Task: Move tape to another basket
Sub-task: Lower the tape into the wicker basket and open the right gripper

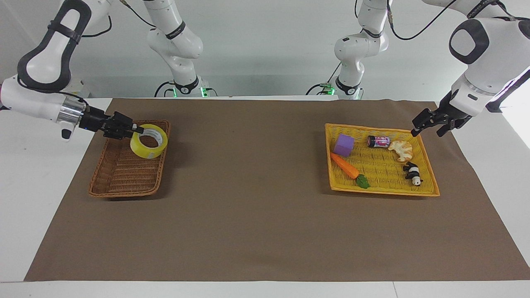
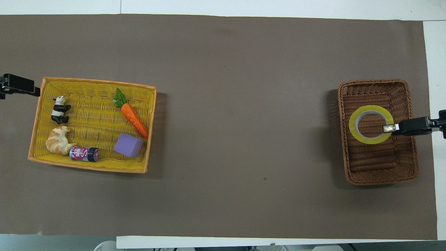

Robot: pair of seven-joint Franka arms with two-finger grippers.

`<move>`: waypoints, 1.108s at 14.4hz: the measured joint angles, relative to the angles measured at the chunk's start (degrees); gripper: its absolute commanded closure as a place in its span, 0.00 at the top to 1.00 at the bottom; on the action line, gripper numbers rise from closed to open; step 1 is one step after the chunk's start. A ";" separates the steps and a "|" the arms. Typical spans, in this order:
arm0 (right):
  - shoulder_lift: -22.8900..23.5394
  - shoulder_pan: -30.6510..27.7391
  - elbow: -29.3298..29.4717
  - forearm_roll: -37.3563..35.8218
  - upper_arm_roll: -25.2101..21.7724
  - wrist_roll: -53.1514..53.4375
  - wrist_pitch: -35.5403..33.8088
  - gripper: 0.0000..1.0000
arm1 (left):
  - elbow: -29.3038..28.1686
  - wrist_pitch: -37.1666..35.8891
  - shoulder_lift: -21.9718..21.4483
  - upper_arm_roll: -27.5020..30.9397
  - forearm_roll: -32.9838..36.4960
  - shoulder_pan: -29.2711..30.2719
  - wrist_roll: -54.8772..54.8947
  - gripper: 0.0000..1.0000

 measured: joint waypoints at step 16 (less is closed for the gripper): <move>7.59 -3.75 -1.98 -2.49 0.56 -13.19 4.17 0.00 | 4.39 -7.37 -0.58 -1.39 1.54 -2.66 0.00 0.99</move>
